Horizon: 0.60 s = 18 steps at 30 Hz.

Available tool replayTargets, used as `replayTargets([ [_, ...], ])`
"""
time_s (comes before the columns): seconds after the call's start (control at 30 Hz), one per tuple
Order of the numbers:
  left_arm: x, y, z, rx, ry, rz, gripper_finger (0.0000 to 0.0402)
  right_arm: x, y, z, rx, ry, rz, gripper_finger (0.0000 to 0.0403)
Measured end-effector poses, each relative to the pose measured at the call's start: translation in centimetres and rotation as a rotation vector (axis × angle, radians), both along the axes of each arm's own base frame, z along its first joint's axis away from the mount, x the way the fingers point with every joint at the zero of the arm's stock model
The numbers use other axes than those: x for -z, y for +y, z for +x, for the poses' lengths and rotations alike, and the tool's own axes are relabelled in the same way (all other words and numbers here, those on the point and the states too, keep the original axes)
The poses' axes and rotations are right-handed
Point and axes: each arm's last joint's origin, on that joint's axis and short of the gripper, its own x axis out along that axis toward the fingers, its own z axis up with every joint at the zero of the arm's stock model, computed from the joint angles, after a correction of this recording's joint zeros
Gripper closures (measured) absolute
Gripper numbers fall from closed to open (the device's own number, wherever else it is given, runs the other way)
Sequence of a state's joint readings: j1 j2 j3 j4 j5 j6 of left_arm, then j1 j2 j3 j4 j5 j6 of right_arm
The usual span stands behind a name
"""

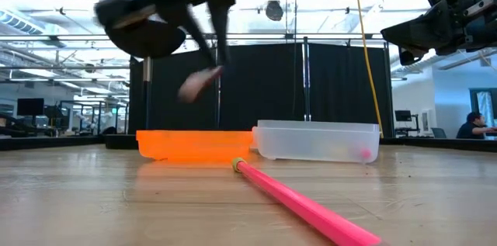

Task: Pick & place school supplies into a supply box
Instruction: Put the brown pencil into the orange supply box

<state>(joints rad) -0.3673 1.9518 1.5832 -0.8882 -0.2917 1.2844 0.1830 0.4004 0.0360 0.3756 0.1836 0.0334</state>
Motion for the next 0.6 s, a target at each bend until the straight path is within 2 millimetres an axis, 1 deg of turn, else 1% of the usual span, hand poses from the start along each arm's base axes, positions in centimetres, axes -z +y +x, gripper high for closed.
replayTargets([
  [0.07,-0.7,0.9,0.7,0.012,-0.033,0.007,0.0381,0.0,0.0,0.0,0.000,0.000,0.000,0.0403],
  [0.2,-1.2,3.0,1.9,0.047,-0.067,0.038,0.0386,0.0,0.0,0.0,0.001,0.000,0.000,0.0403],
  [0.33,-1.4,6.1,3.1,0.087,-0.098,0.029,0.0382,0.1,0.0,0.0,0.001,0.006,0.007,0.0403],
  [0.47,-1.8,9.4,4.4,0.121,-0.173,0.038,0.0383,0.2,0.0,0.1,0.002,0.023,0.009,0.0403],
  [0.6,-2.2,12.3,5.3,0.157,-0.241,0.004,0.0384,0.1,0.0,0.1,0.001,0.013,-0.037,0.0403],
])
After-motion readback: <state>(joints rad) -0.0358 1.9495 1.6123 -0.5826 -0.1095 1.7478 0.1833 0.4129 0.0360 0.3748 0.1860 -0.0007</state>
